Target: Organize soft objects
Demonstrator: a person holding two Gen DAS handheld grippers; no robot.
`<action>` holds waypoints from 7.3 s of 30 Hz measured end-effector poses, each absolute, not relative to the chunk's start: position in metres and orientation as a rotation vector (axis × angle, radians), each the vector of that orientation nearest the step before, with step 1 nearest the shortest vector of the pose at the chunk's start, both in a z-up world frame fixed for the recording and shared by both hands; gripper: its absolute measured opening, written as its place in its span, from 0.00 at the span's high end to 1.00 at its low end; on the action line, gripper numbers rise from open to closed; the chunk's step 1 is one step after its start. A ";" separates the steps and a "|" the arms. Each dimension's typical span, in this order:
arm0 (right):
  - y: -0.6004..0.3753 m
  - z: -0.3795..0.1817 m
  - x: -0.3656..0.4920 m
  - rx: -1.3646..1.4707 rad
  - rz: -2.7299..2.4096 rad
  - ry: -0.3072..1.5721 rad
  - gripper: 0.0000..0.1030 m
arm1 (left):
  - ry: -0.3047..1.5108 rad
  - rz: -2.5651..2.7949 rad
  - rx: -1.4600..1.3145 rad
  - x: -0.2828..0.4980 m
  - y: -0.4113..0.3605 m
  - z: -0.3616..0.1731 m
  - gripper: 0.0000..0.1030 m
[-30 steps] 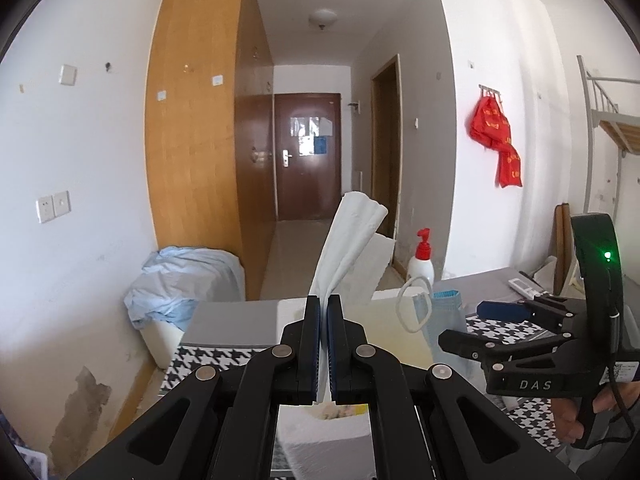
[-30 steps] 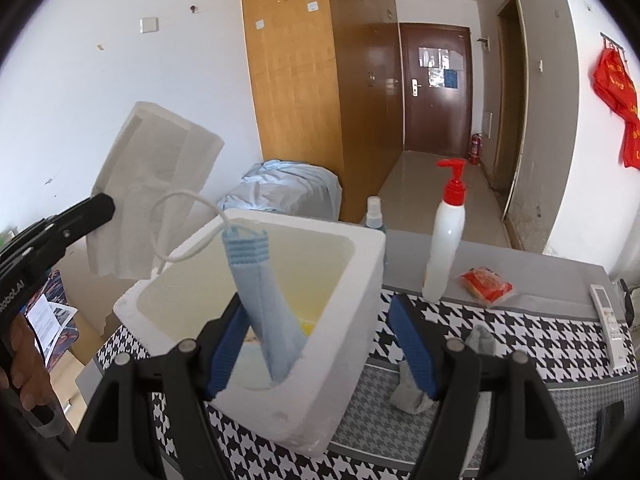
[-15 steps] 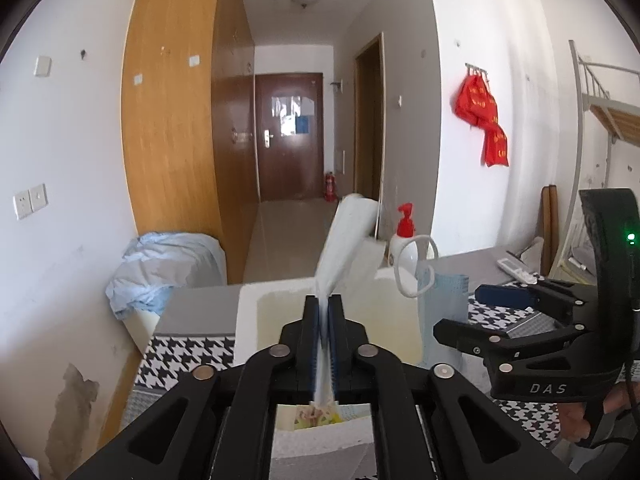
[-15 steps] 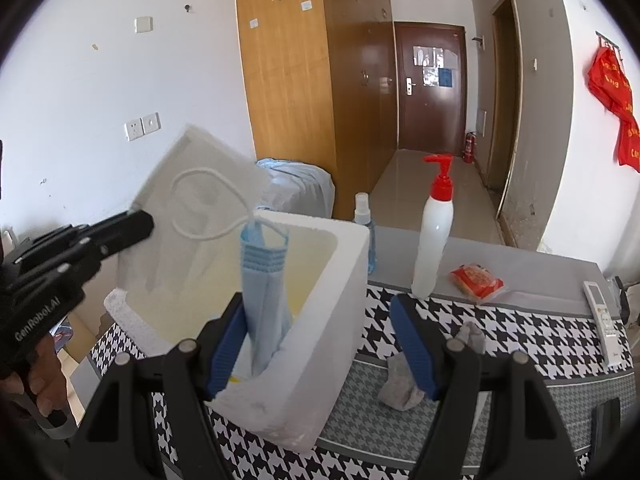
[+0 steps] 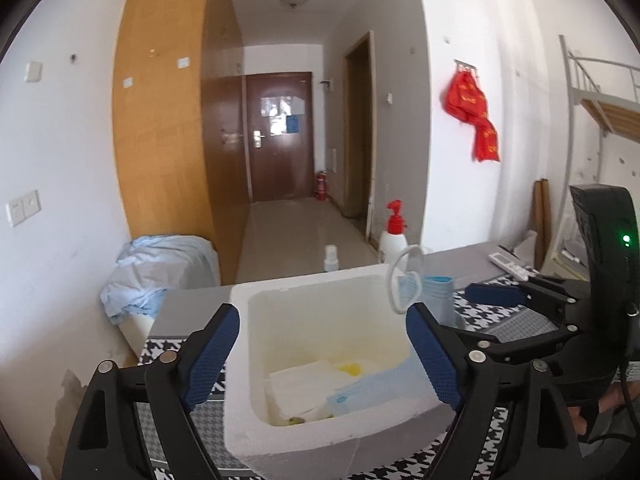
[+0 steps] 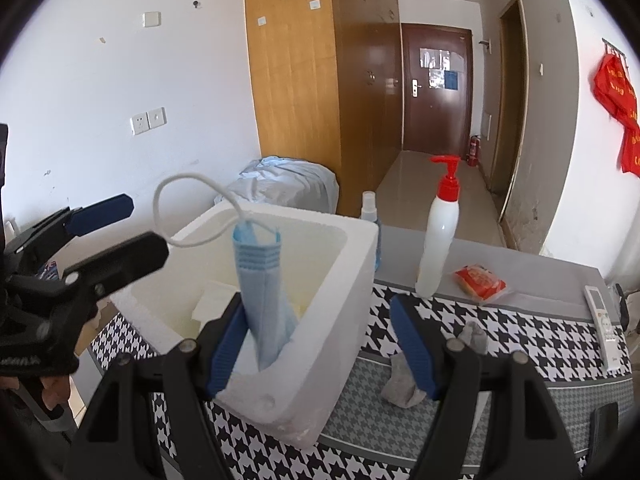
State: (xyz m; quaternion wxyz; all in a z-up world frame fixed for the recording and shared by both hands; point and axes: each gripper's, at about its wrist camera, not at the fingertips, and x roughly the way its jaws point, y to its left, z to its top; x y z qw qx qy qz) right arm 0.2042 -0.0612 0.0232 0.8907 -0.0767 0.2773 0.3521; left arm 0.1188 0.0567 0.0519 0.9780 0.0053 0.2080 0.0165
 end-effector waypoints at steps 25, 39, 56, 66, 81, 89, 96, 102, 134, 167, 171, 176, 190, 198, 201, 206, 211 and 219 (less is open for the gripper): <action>-0.070 0.015 0.200 -0.221 0.757 0.556 0.26 | 0.537 -0.126 0.092 0.161 0.037 0.040 0.16; -0.094 0.022 0.207 -0.134 0.714 0.542 0.27 | 0.488 -0.007 0.015 0.153 0.049 0.050 0.16; -0.138 0.043 0.176 -0.014 0.587 0.456 0.13 | 0.300 0.073 -0.007 0.105 0.032 0.072 0.01; -0.165 0.048 0.158 0.015 0.543 0.406 0.13 | 0.264 0.101 0.004 0.094 0.016 0.064 0.01; -0.201 0.040 0.141 0.010 0.464 0.386 0.13 | 0.231 0.033 0.011 0.081 -0.019 0.052 0.01; -0.214 0.035 0.128 0.004 0.424 0.361 0.12 | 0.226 -0.014 0.001 0.077 -0.030 0.048 0.01; -0.227 0.029 0.127 0.004 0.386 0.371 0.12 | 0.252 -0.069 -0.001 0.084 -0.044 0.042 0.01; -0.243 0.024 0.127 0.028 0.353 0.381 0.12 | 0.280 -0.107 0.007 0.094 -0.058 0.037 0.01; -0.288 -0.009 0.156 0.063 0.304 0.467 0.11 | 0.409 -0.130 0.009 0.152 -0.108 0.002 0.01; -0.294 -0.037 0.226 -0.008 0.417 0.597 0.11 | 0.603 -0.020 -0.021 0.188 -0.130 -0.060 0.04; -0.293 -0.042 0.234 -0.004 0.427 0.612 0.11 | 0.639 -0.016 -0.022 0.194 -0.131 -0.068 0.14; -0.292 -0.048 0.240 -0.001 0.437 0.631 0.11 | 0.680 -0.026 -0.015 0.202 -0.135 -0.077 0.20; -0.288 -0.057 0.248 -0.028 0.442 0.672 0.11 | 0.779 0.020 0.011 0.222 -0.146 -0.098 0.37; -0.287 -0.062 0.250 -0.027 0.449 0.692 0.11 | 0.822 0.018 0.018 0.228 -0.151 -0.103 0.45; -0.287 -0.062 0.251 -0.026 0.452 0.690 0.11 | 0.837 0.013 0.024 0.229 -0.153 -0.105 0.48; -0.285 -0.065 0.253 -0.030 0.461 0.698 0.11 | 0.870 0.017 0.032 0.233 -0.155 -0.109 0.59; -0.281 -0.064 0.256 -0.039 0.485 0.697 0.11 | 0.872 -0.005 0.039 0.234 -0.160 -0.109 0.74; -0.275 -0.064 0.261 -0.052 0.520 0.706 0.11 | 0.852 -0.008 0.053 0.231 -0.162 -0.106 0.85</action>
